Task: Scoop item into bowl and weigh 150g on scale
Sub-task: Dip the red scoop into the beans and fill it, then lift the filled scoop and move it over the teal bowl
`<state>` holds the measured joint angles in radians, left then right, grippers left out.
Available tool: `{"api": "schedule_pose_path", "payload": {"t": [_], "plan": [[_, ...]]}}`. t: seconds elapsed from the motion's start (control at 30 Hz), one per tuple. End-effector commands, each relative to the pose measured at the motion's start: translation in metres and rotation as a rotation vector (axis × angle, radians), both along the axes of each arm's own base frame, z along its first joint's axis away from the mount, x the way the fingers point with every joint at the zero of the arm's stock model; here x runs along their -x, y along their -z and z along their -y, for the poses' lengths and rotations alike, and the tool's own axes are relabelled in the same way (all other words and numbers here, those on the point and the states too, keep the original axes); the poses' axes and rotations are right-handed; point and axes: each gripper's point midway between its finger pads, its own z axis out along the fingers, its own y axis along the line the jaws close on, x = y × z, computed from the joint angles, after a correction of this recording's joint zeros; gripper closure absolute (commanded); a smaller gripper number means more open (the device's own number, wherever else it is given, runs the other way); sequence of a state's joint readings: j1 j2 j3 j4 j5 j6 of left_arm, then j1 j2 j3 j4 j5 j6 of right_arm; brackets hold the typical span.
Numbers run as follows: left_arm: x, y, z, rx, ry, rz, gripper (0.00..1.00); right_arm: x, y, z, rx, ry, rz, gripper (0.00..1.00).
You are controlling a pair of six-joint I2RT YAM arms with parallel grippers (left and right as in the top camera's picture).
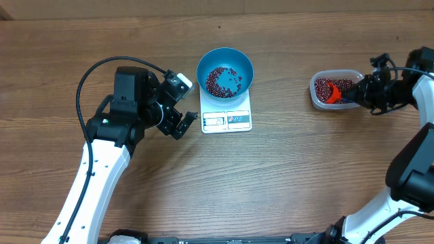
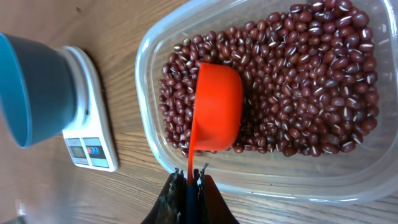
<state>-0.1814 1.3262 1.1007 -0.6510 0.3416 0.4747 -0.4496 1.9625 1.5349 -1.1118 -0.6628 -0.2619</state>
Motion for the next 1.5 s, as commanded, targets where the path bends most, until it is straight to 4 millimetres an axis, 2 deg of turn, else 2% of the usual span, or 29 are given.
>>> {"api": "schedule_pose_path", "payload": {"t": [0.0,0.23,0.43,0.77,1.03,1.2,1.33,1.47], "plan": [[-0.004,-0.008,0.002,0.010,0.016,0.021,0.00,-0.001,-0.008,0.002,-0.126,0.038,0.041,0.96],[-0.004,-0.008,0.002,0.010,0.016,0.021,0.00,0.005,-0.027,0.043,-0.241,0.160,0.123,0.96],[-0.004,-0.008,0.002,0.010,0.015,0.021,0.01,0.006,-0.041,0.048,-0.325,0.188,0.171,0.96],[-0.004,-0.008,0.002,0.010,0.016,0.021,0.00,0.010,-0.057,0.038,-0.430,0.169,0.211,0.96],[-0.004,-0.008,0.002,0.010,0.016,0.021,0.01,0.007,-0.075,0.032,-0.522,0.167,0.266,0.96],[-0.004,-0.008,0.002,0.010,0.016,0.021,0.00,0.006,-0.094,0.025,-0.617,0.151,0.333,0.96],[-0.004,-0.008,0.002,0.010,0.016,0.021,0.01,0.005,-0.102,0.013,-0.674,0.138,0.328,0.96],[-0.004,-0.008,0.002,0.010,0.016,0.021,0.01,0.003,-0.104,-0.009,-0.698,0.096,0.297,0.96]]}}
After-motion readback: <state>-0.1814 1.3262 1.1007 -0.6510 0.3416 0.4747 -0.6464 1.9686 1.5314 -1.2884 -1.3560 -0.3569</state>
